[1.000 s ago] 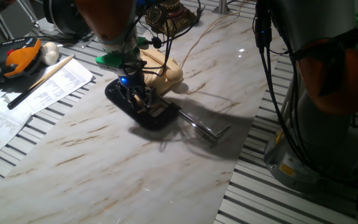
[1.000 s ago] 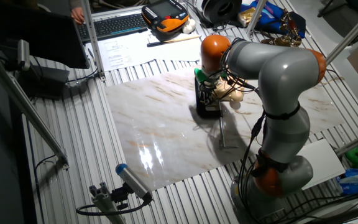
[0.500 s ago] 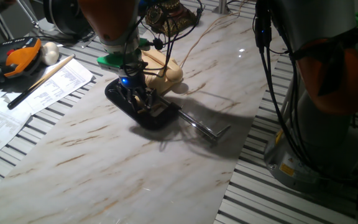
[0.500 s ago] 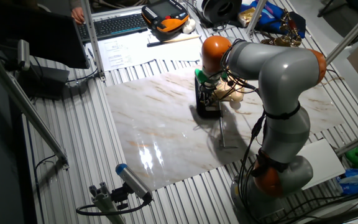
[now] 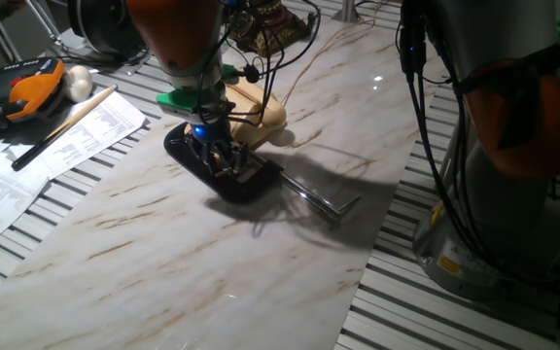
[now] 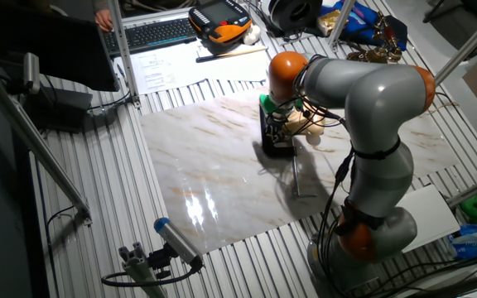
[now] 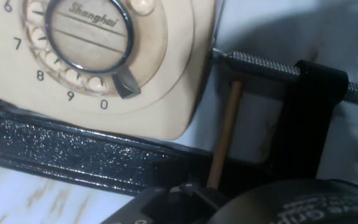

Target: Dial a number on an old rotary phone

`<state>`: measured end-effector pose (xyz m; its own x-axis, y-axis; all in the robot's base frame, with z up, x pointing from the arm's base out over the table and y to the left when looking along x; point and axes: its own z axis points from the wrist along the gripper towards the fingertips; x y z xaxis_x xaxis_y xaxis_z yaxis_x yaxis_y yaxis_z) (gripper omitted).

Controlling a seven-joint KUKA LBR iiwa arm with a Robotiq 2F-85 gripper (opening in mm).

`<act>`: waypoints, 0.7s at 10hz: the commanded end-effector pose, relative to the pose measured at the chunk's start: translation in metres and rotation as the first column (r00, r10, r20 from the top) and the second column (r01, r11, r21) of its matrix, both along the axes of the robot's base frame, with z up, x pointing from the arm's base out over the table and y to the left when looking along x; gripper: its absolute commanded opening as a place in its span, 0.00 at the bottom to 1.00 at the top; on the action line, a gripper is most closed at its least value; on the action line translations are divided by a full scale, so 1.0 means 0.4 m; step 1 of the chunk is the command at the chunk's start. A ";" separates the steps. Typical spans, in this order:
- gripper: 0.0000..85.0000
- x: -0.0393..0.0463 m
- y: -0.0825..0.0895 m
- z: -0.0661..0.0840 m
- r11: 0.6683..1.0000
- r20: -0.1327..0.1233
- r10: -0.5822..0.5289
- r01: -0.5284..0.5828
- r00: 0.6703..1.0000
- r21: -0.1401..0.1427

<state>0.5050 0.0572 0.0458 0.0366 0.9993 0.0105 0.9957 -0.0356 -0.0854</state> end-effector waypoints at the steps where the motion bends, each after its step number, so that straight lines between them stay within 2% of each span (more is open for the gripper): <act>1: 0.60 -0.001 0.000 -0.002 1.000 0.001 -0.003 0.003 1.000 0.000; 3: 0.60 -0.004 -0.001 -0.010 1.000 0.013 -0.006 0.006 1.000 0.001; 4: 0.40 -0.004 -0.005 -0.010 1.000 0.016 -0.006 0.006 1.000 0.004; 7: 0.40 -0.012 -0.006 -0.004 1.000 0.026 -0.028 0.027 0.999 0.009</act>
<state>0.5002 0.0549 0.0443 0.0662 0.9976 0.0210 0.9962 -0.0649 -0.0580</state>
